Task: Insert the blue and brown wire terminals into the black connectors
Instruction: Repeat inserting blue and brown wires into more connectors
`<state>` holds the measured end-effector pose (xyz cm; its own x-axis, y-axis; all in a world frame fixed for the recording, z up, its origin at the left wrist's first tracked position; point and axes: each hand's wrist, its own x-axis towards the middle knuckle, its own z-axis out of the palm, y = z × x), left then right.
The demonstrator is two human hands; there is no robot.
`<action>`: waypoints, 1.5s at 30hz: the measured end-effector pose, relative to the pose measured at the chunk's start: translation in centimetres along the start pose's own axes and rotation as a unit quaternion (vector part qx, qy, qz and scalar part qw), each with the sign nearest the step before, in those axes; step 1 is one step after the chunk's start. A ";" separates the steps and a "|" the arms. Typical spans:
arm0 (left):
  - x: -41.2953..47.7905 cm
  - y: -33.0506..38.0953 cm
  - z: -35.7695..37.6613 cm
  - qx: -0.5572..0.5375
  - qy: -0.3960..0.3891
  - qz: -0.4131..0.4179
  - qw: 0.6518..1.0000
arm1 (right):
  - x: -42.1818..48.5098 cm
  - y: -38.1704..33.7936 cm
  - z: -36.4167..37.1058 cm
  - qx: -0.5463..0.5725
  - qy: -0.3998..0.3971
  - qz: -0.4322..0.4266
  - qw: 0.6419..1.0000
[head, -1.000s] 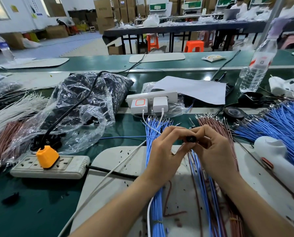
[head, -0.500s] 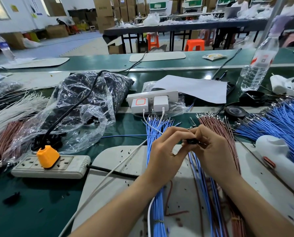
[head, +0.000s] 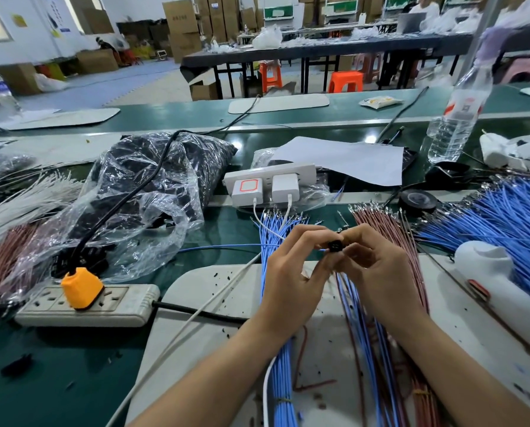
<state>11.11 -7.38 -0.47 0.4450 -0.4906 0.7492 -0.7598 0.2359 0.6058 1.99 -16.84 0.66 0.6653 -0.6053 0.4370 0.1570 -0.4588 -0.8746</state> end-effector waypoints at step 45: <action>0.1 0.3 0.0 -0.015 -0.009 -0.031 0.999 | -0.2 0.3 0.1 -0.104 0.020 -0.081 0.991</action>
<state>10.94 -7.39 -0.20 0.4809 -0.5204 0.7056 -0.7165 0.2306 0.6584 1.99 -16.80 0.25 0.6141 -0.5355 0.5798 0.1031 -0.6739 -0.7316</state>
